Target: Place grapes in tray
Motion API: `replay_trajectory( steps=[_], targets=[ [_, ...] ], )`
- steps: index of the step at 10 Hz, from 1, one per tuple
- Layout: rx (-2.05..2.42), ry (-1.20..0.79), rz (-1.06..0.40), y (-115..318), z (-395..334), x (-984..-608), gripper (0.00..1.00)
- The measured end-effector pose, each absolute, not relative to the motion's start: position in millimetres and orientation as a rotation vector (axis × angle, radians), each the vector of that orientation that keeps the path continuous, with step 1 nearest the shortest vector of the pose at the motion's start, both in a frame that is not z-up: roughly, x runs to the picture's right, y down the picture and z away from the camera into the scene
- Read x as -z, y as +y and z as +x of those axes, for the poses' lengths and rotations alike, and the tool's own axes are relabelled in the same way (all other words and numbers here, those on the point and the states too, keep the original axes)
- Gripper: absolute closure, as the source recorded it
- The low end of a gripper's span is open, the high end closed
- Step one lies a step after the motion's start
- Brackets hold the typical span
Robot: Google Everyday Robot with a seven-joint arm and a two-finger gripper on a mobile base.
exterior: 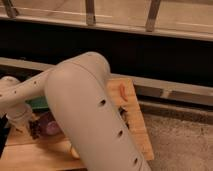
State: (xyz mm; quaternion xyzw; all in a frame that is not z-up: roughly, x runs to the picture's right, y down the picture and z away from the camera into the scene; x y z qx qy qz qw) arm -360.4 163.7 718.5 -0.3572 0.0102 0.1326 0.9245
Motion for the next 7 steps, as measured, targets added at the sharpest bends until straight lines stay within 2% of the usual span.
replay_trajectory(
  steps=[7],
  targets=[
    [-0.519,-0.1,-0.751,53.0,-289.3,-763.2,1.0]
  ],
)
